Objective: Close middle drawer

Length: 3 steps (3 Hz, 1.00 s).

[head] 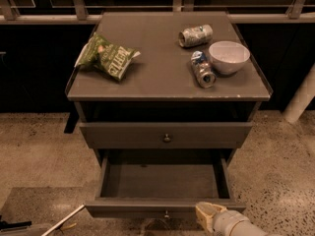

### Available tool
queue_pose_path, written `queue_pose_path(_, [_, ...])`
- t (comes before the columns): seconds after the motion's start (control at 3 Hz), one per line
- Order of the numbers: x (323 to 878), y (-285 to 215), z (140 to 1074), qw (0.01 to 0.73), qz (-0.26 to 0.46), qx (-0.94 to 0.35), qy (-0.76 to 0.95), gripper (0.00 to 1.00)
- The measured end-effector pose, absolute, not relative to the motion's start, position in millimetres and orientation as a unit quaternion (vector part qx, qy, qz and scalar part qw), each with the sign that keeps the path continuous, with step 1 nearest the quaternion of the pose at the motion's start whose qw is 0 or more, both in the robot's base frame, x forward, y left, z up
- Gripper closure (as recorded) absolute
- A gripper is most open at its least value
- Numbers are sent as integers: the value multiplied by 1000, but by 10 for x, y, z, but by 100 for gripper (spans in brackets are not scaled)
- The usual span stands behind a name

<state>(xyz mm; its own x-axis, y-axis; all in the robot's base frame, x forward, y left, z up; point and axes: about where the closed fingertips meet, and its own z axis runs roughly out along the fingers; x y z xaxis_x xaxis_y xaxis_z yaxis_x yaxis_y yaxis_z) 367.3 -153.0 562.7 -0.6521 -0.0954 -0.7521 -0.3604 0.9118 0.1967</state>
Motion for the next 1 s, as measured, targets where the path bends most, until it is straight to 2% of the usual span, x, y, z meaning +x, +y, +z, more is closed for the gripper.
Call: queue_pose_path(1.0, [3699,-1527,5124,392,192,-102,894,100])
